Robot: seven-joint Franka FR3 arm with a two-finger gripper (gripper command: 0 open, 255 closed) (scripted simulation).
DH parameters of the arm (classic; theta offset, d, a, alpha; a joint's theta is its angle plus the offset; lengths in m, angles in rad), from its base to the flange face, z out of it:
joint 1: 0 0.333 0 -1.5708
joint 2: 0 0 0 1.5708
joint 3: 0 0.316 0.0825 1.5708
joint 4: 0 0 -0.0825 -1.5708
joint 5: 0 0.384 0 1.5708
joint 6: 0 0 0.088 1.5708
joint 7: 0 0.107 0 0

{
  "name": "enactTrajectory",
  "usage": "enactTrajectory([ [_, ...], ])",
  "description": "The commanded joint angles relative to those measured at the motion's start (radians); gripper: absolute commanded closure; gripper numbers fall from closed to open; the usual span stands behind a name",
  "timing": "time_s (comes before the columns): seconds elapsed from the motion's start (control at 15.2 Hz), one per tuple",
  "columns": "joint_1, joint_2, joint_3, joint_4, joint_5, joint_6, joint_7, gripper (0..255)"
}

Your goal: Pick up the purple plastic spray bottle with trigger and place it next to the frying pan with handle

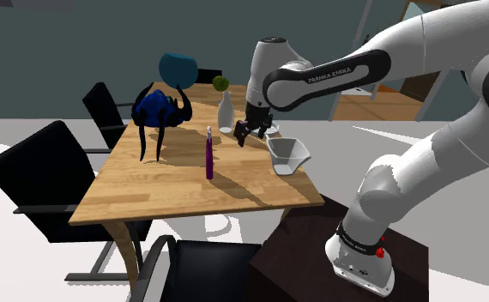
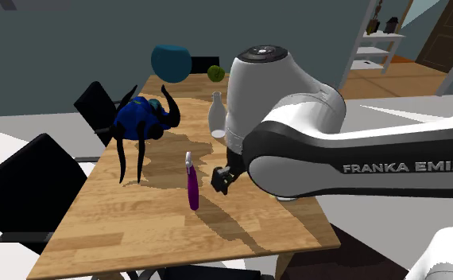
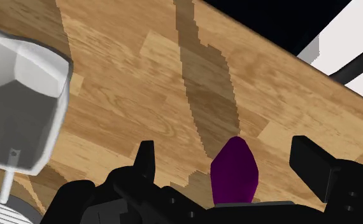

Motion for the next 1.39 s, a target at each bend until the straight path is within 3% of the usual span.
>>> enactTrajectory([
  [0.0,-0.011,0.067,0.026,0.002,-0.021,0.08,0.05,0],
  [0.4,-0.057,0.299,0.109,0.078,-0.148,0.261,0.239,0],
  [0.86,-0.072,0.592,0.14,0.254,-0.419,0.369,0.528,0],
  [1.32,-0.065,0.678,0.112,0.276,-0.495,0.425,0.584,0],
])
